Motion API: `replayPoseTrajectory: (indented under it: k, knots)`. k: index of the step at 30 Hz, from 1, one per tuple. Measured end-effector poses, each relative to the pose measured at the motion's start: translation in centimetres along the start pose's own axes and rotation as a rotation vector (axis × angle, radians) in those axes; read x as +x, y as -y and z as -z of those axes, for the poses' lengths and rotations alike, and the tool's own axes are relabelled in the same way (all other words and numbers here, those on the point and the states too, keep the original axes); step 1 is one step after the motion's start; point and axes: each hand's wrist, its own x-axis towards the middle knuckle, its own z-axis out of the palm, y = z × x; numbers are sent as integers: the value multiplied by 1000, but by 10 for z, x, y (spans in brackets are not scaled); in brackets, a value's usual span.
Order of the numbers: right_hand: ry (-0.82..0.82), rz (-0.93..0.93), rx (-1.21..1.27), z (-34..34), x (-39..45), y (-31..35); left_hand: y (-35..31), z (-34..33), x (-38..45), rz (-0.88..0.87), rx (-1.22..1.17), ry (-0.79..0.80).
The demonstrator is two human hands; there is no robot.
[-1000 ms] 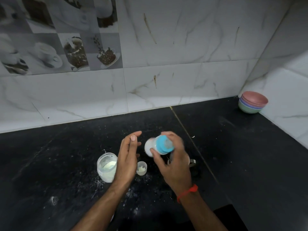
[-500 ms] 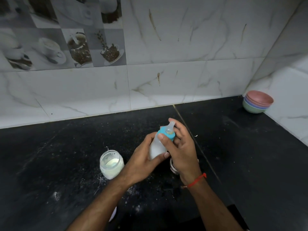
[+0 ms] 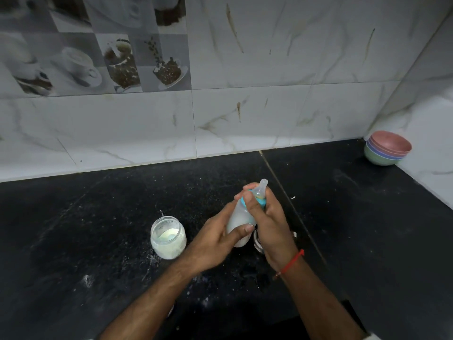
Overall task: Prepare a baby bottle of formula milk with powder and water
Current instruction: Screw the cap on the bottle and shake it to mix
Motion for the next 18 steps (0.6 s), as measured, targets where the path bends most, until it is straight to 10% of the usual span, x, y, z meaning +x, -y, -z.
replayPoseTrajectory:
  k: [9, 18]
  knots:
    - [-258, -304, 696, 13, 26, 33, -27, 4, 12, 44, -561, -390]
    - [-163, -316, 1117, 28, 26, 48, -20, 9, 4, 63, -426, -407]
